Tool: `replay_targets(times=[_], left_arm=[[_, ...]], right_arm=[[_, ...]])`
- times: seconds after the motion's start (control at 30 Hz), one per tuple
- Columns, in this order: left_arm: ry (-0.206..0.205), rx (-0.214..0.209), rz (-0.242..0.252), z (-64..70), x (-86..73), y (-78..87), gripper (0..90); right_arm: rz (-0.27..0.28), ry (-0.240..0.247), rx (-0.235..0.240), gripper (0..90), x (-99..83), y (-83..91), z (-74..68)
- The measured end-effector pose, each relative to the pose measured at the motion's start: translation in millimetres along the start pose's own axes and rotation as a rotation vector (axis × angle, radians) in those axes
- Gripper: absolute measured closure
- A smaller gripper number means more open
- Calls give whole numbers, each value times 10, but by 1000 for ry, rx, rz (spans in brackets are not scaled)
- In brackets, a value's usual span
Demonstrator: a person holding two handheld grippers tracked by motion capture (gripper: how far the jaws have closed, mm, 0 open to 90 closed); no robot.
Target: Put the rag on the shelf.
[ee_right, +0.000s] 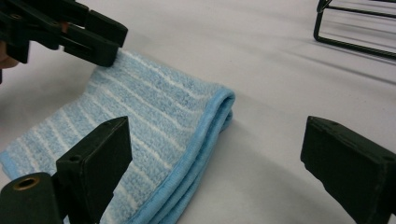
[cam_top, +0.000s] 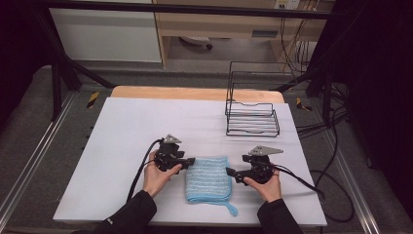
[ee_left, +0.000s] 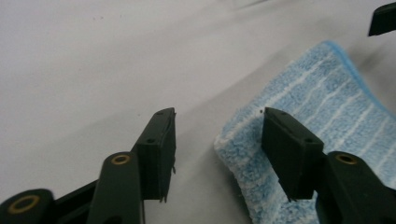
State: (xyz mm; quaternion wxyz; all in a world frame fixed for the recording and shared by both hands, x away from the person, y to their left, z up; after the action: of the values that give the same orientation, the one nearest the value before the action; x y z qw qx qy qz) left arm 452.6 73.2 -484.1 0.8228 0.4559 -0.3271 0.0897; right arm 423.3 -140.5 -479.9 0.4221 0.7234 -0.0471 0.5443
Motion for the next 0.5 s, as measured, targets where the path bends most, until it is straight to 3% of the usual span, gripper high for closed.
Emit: replay_targets(times=[0.13, 0.5], left_arm=[[9, 19, -43, -44, -59, -74, 545], [8, -31, -68, -16, -136, -144, 747]], right_arm=[[-9, 6, 3, 94, -19, -19, -5], [-10, -16, -1, 91, 3, -46, 35]])
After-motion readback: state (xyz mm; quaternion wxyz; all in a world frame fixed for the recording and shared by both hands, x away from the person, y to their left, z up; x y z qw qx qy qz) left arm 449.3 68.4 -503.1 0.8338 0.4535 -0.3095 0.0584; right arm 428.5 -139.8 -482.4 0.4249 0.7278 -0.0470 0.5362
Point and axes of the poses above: each handheld gripper's, and its own axes: y roughly backward along the jaws, x roughly out of its top, z roughly to its right, the point moved 8 cm from there along -y, roughly forward along the jaws, and after that the axes turned 13 degrees about y, right-handed, at the moved point
